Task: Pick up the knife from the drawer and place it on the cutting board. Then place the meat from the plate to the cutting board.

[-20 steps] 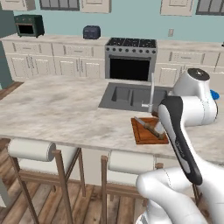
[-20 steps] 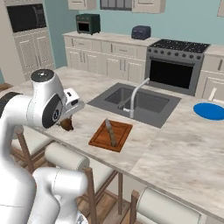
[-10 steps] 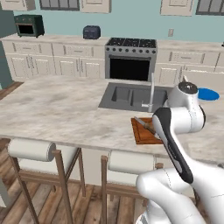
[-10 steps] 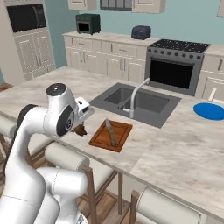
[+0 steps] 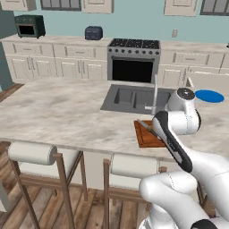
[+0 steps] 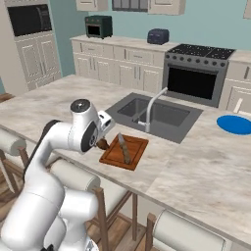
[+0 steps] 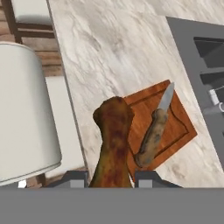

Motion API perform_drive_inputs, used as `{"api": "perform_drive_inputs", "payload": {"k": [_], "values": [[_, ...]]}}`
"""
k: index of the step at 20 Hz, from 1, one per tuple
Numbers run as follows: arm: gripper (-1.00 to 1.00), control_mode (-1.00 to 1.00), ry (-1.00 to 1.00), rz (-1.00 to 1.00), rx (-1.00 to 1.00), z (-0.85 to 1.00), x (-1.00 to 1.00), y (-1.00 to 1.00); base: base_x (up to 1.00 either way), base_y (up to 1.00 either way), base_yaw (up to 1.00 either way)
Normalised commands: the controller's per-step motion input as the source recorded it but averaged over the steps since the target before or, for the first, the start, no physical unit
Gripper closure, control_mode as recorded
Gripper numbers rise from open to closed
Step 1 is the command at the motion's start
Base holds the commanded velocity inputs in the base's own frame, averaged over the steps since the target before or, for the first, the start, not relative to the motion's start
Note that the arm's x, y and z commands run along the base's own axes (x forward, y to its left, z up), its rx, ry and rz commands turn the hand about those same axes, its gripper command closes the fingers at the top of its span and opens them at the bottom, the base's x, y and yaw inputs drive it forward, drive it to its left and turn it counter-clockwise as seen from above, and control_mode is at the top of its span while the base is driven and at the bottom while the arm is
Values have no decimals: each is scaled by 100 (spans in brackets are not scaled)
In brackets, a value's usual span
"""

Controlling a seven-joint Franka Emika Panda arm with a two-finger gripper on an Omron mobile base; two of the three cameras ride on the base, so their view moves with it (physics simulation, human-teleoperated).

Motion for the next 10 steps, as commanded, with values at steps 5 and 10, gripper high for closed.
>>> {"api": "perform_drive_inputs", "payload": {"k": [5, 10], "values": [[100, -100, 2, 2, -2, -18, 39, 0, 0, 0, 0], [100, -100, 8, 0, -1, -30, 37, 0, 0, 0, 0]]}}
